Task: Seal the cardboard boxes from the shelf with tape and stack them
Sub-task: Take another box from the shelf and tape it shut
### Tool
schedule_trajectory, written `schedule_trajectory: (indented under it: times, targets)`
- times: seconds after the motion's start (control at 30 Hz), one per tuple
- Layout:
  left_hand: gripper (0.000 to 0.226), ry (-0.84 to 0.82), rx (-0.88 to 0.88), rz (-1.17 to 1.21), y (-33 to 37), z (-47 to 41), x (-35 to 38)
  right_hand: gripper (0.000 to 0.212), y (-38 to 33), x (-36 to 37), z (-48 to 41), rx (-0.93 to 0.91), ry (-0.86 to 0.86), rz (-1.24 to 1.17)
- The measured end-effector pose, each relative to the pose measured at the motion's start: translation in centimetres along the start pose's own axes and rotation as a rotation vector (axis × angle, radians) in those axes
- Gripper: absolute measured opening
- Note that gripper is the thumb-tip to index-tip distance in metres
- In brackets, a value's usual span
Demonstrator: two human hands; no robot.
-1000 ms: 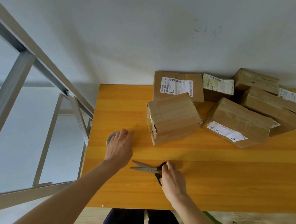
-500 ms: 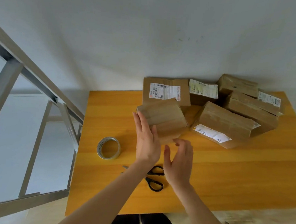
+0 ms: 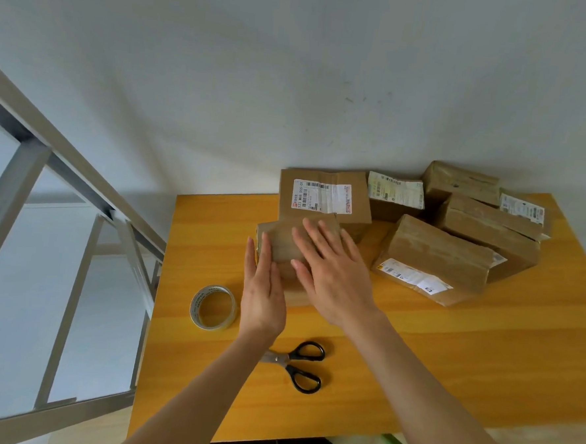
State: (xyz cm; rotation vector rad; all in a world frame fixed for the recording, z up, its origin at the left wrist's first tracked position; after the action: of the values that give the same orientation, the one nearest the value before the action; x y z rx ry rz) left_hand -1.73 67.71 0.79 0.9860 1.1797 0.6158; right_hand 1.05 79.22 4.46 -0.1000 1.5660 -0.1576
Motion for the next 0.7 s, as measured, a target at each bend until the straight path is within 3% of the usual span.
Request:
schedule_trajectory:
  times: [0.07,0.17,0.23,0.33,0.4,0.47,0.7]
  targets:
    - [0.048,0.009,-0.011,-0.037,-0.3,0.0,-0.6,0.062,1.4,0.0,-0.1,0.087,0.029,-0.119]
    - [0.049,0.023,-0.067,-0.116,-0.9,0.0,-2.4,0.073,3.0,1.5,0.0,0.252,-0.045,-0.632]
    - [0.05,0.02,-0.05,-0.298,-0.7,-0.2,-3.6,0.082,2.3,2.6,0.2,0.301,-0.102,-0.924]
    - [0.07,-0.072,-0.099,-0.527,-0.3,-0.9,-4.3,0.081,0.3,2.6,-0.1,0.255,-0.078,-1.037]
    - [0.1,-0.155,-0.21,-0.477,-0.3,-1.2,-4.0,0.076,-0.8,2.6,-0.3,0.23,-0.064,-1.094]
    - [0.117,-0.195,-0.286,-0.425,-0.4,-1.4,-3.3,0.069,-1.9,2.7,-0.5,0.204,-0.061,-1.125]
    - [0.113,-0.154,-0.429,-0.309,-2.1,-2.4,-4.3,0.047,-0.6,5.8,-1.2,0.294,-0.038,-1.203]
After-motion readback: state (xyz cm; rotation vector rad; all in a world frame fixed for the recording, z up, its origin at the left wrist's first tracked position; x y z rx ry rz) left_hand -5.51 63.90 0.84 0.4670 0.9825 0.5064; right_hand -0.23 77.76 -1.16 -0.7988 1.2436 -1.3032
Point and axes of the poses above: each hand's wrist, its own z-axis away from the middle knuckle, its own x-axis out of the palm, y = z × x, the point moved 9 cm from there along -z, towards the middle knuckle, and after that the axes turned 4 degrees about -y, right-handed, at the moved point
